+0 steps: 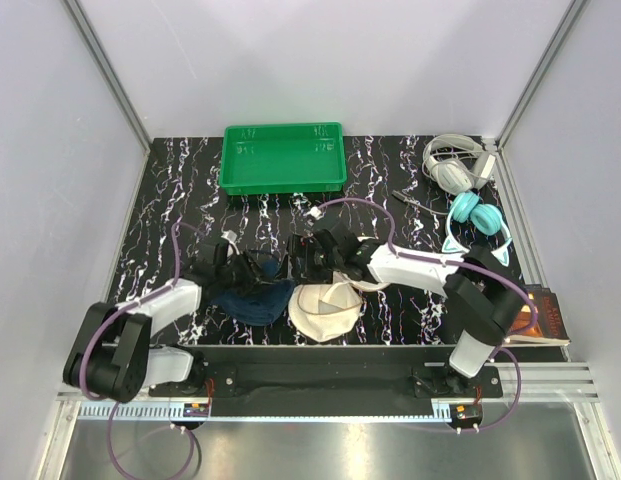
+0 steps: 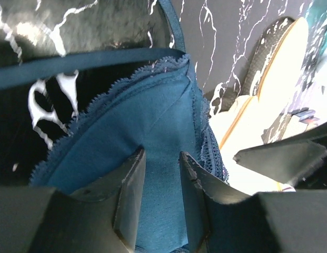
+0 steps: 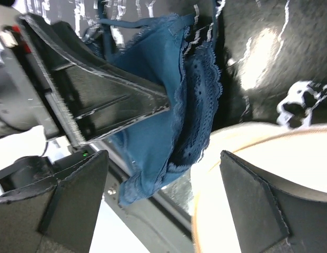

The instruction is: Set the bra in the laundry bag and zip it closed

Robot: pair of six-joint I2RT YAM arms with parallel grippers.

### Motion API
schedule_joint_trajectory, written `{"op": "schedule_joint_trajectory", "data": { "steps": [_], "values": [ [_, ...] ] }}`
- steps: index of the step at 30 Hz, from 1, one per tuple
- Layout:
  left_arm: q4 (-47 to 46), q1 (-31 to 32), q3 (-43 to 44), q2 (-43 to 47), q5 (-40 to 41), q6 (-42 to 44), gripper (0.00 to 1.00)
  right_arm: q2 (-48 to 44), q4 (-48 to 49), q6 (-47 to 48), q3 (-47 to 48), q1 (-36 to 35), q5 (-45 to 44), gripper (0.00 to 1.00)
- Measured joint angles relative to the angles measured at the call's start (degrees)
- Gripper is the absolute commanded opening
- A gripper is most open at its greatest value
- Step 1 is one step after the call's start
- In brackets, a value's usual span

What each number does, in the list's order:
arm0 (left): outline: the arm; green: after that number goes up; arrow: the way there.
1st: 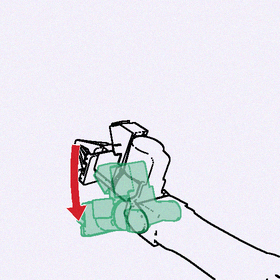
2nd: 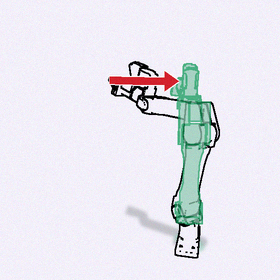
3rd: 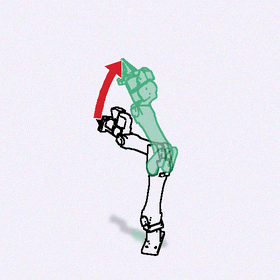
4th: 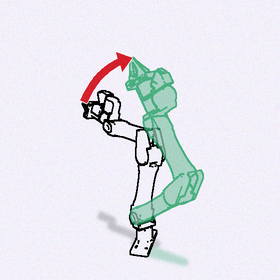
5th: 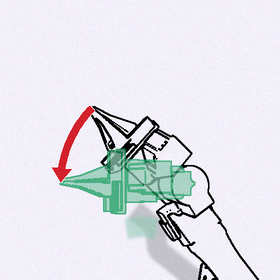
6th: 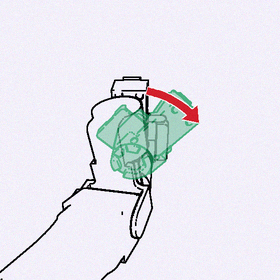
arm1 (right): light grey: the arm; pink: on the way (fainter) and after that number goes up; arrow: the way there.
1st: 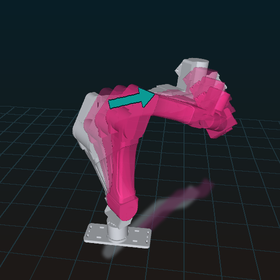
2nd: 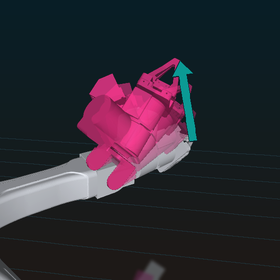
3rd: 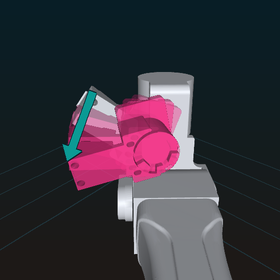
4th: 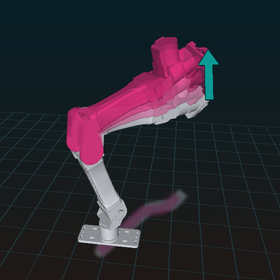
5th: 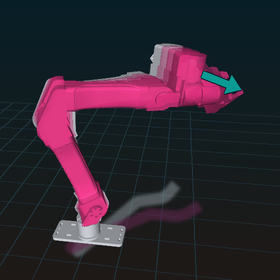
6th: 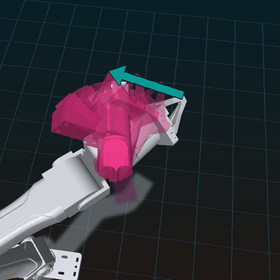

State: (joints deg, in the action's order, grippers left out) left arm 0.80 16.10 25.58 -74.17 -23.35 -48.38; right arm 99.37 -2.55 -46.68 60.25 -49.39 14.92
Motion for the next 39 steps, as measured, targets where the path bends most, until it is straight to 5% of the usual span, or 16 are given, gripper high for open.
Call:
{"op": "schedule_joint_trajectory", "data": {
  "steps": [7, 14, 19, 32, 39],
  "values": [
    [0.7, 0.0, -3.7, 9.3, 3.1, -3.0, 0.64, -5.5, -0.3, -5.4, -2.6, -2.5, -4.1, 0.94],
    [9.5, 0.0, -2.5, 24.2, 10.4, -2.2, 0.75, -5.8, -0.3, -10.8, -3.2, -6.7, -8.1, 0.73],
    [18.1, 0.0, 2.9, 31.8, 15.6, 0.8, 0.78, -4.8, -0.2, -14.6, -3.7, -7.5, -10.4, 0.72],
    [30.9, -0.3, 10.1, 35.5, 21.6, 6.5, 0.98, 1.6, 3.6, -19.0, -4.2, -8.4, -10.9, 0.71],
    [35.1, -1.6, 11.9, 35.0, 23.7, 6.6, 0.99, 7.1, 6.3, -18.9, -1.4, -8.4, -11.0, 0.52]
  ]
}}
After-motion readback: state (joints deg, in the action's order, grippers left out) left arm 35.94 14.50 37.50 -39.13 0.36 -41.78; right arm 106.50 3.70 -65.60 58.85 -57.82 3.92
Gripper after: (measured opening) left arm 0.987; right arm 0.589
